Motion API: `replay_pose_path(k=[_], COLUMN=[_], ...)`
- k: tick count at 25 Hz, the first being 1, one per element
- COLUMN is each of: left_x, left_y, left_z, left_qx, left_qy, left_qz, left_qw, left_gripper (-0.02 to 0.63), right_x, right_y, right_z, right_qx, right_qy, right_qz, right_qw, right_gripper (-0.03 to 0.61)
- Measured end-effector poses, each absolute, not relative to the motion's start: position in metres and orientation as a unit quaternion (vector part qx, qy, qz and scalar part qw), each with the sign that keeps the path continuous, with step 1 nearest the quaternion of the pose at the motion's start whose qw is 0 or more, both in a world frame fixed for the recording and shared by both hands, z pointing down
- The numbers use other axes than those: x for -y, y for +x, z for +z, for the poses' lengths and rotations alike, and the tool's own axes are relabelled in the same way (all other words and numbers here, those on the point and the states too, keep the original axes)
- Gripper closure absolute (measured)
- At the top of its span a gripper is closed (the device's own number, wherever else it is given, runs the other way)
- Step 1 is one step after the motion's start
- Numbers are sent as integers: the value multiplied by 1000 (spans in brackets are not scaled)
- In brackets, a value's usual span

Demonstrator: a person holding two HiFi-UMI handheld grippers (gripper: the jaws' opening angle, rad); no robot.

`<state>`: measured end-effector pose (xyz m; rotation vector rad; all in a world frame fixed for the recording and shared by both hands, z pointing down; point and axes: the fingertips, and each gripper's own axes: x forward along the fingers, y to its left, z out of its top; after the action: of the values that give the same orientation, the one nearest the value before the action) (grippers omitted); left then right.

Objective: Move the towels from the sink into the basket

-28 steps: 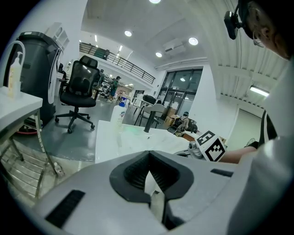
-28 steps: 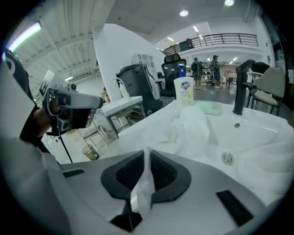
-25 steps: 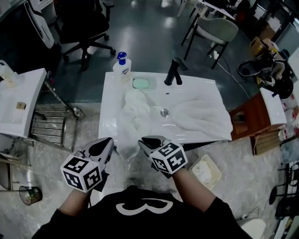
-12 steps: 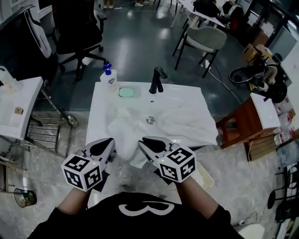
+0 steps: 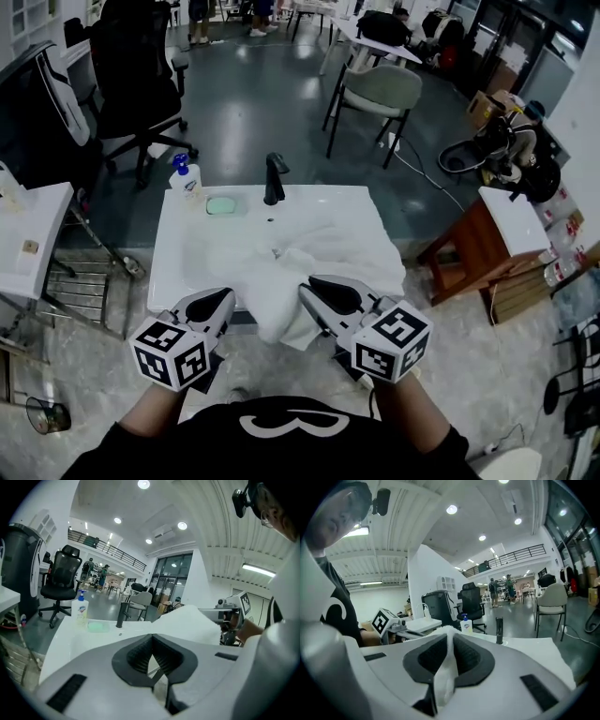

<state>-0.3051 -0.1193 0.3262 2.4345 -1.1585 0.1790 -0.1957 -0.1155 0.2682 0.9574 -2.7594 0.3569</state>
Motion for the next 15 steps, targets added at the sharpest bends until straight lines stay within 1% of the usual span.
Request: replay_pose_path(k=[6,11,15], left_x=[114,100,85], left_y=[-244,-176,-120], left_z=[314,307,307], left_qx=[384,343,309], left_qy=[898,916,928], left_qz=[66,81,92], left_qw=[204,193,189], left_gripper=[607,607,607], right_x=[94,68,45], right_y=[-128,-58,-1], right_z=[237,221,216], right_qx=[925,911,895], right_qy=[358,399,433], right_qz=[103,93,104], right_qw=[68,49,16], right_gripper=[532,532,531])
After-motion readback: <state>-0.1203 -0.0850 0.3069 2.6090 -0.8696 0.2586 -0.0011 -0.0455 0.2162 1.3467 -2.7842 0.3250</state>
